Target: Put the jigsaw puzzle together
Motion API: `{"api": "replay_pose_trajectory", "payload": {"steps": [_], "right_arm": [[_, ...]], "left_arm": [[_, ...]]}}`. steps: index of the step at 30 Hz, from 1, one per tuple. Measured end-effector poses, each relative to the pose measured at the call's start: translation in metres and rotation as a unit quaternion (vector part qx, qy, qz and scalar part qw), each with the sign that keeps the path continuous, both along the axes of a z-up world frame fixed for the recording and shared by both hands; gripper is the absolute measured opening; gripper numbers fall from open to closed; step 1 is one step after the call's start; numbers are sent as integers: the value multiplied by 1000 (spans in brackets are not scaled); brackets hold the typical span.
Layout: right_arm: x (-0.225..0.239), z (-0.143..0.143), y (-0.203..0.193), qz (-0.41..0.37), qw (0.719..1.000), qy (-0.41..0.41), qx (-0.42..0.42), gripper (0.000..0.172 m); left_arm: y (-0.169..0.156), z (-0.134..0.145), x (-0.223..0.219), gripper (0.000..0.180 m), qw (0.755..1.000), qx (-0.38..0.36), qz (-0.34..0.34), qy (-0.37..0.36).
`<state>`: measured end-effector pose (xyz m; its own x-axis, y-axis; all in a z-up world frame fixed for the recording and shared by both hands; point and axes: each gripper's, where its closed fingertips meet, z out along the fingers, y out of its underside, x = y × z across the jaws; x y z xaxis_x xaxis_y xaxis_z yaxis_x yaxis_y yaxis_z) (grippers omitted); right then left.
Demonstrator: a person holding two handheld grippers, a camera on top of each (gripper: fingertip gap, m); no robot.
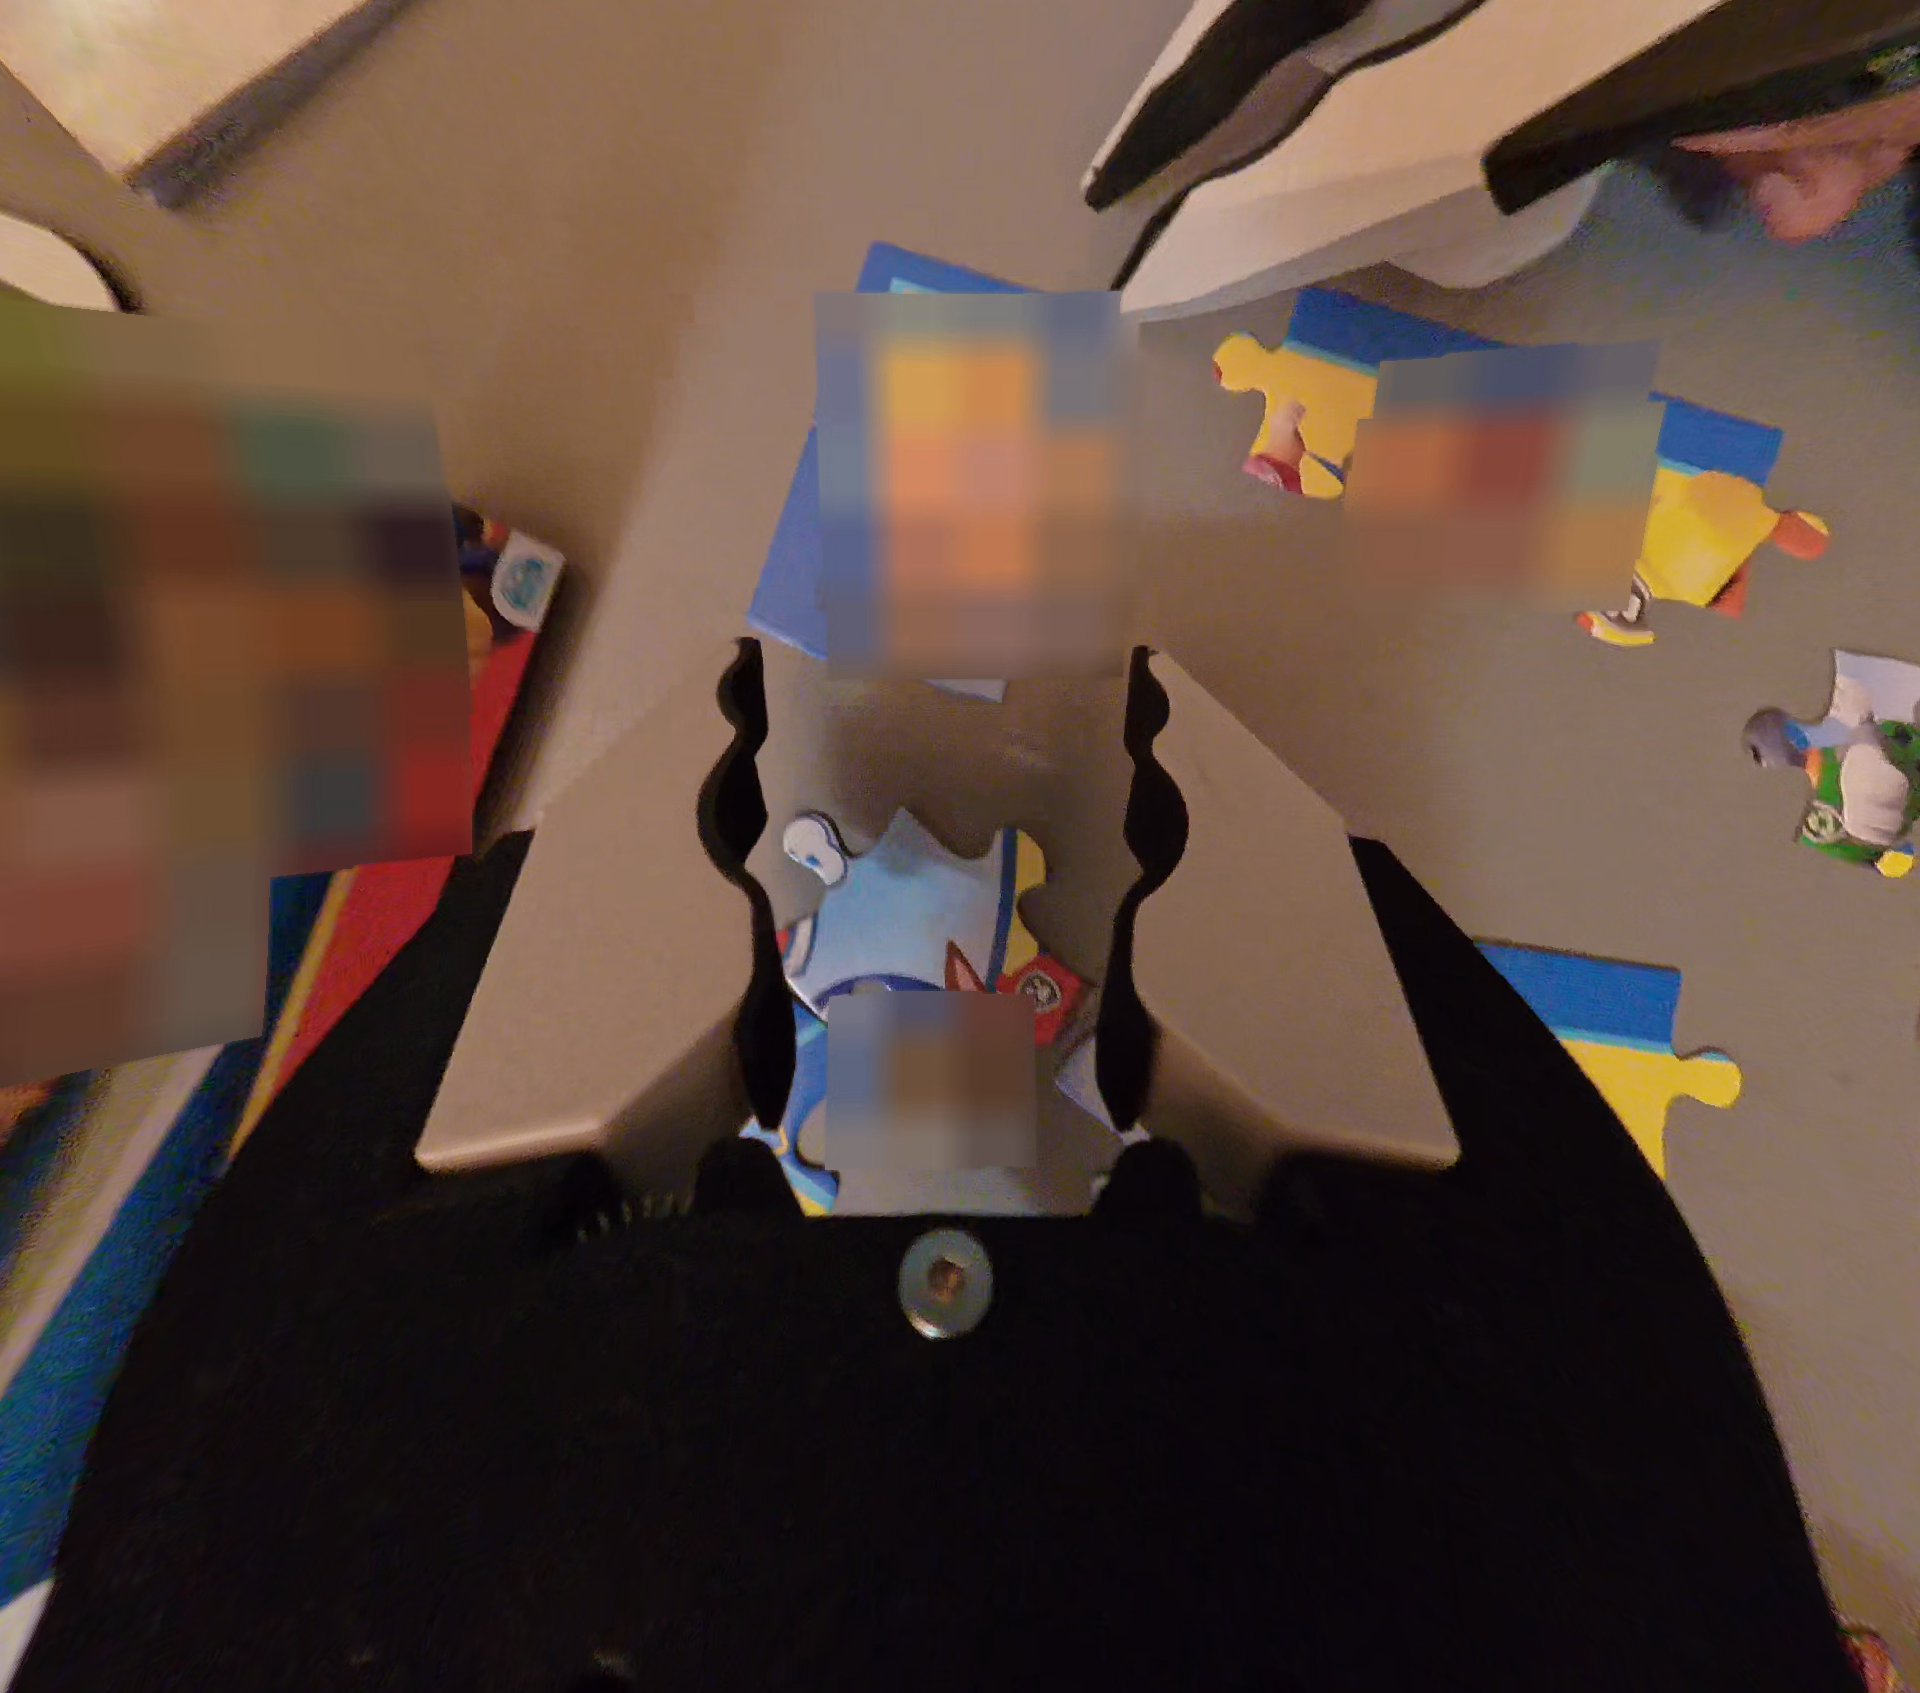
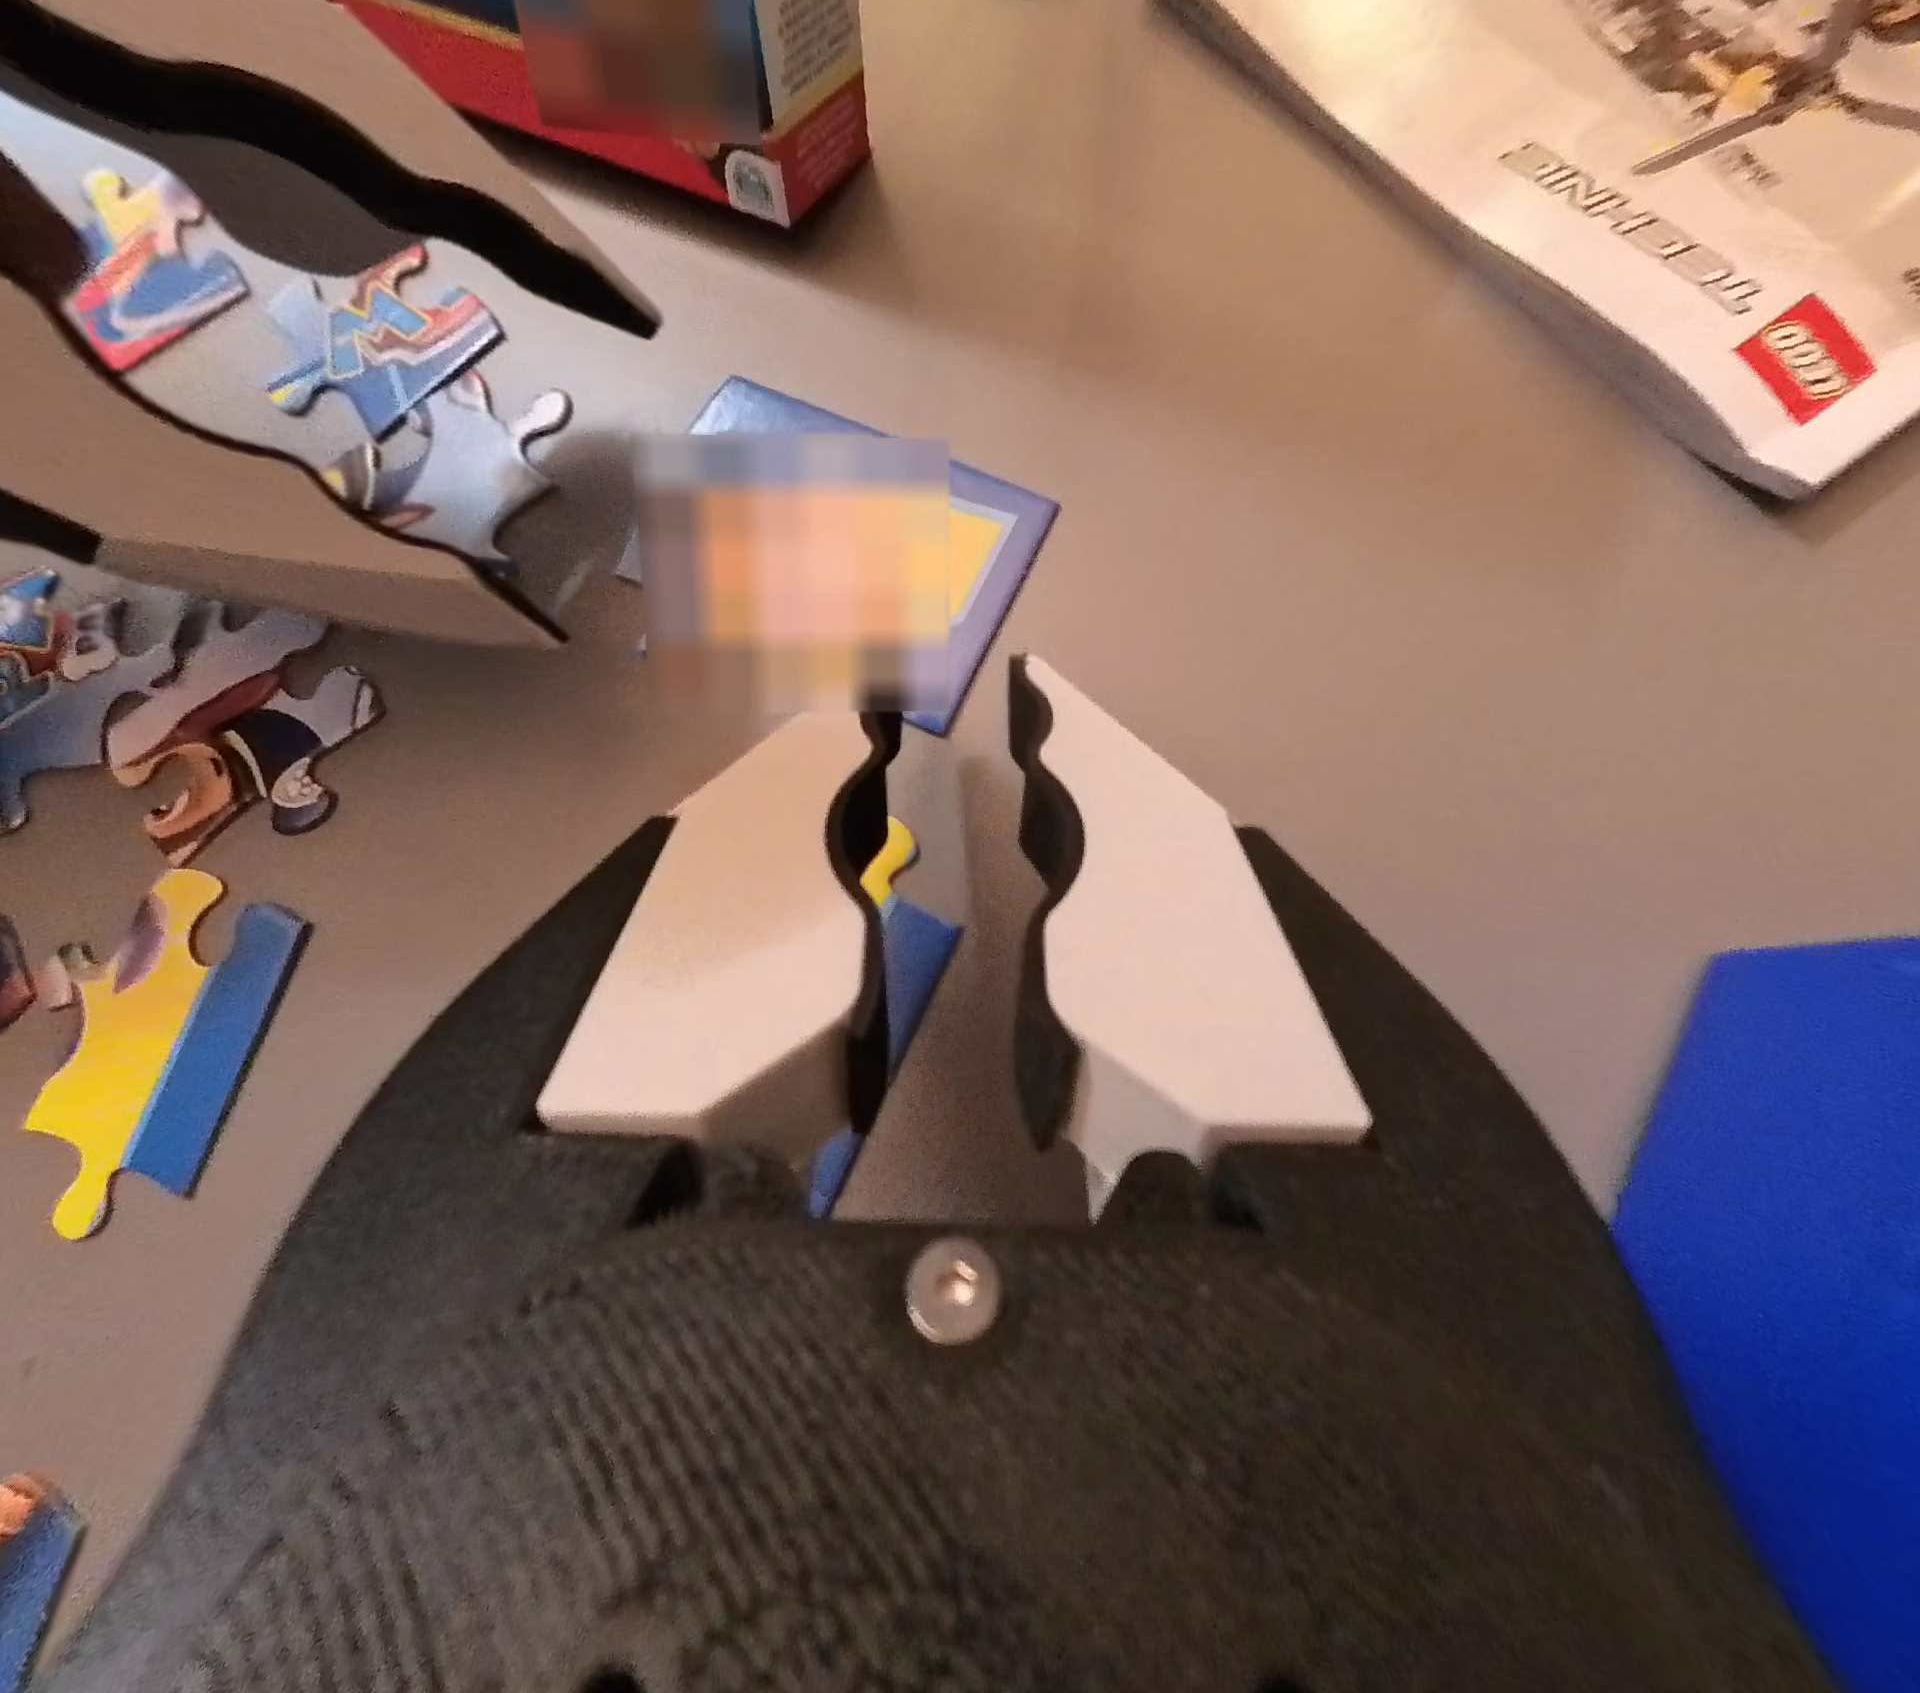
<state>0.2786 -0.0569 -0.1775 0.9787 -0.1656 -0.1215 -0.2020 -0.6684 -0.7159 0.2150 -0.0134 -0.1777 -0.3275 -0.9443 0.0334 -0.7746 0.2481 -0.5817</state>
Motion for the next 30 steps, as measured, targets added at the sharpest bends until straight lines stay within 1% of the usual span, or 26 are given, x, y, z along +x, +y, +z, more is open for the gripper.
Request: {"api": "replay_pose_trajectory", "payload": {"steps": [1,7,13,15,17,19,20,24,27,28,29,30], "right_arm": [[-2,-3,1,6,1000,4,-2,20],[-16,-9,6,40,998,44,5,36],[-17,-11,4,38,997,60,-2,37],[-19,-9,3,36,996,83,1,39],[-25,-6,2,42,992,118,8,34],[-33,-1,3,51,987,155,16,35],[-35,1,2,52,986,159,18,36],[-20,7,-2,32,995,90,12,36],[-15,14,-3,23,996,79,22,35],[-16,17,-3,22,996,82,29,35],[-16,19,-3,23,996,84,34,35],[-15,21,-2,22,996,83,37,36]], "left_arm": [[-2,-2,-4,67,1000,1,-3,5],[-18,-19,-16,65,999,13,-31,30],[-26,-20,-14,57,999,11,-36,27],[-27,-20,-14,56,999,11,-36,27],[-29,-19,-14,53,999,4,-38,27],[-32,-19,-14,52,999,-5,-39,26],[-32,-19,-13,50,999,-4,-40,26],[-36,-19,-13,46,998,7,-53,30],[-41,-15,-12,44,997,4,-70,32],[-38,-12,-7,46,998,11,-63,19],[-33,-8,0,53,999,21,-50,4],[-26,-5,8,65,999,35,-33,-12]]}}
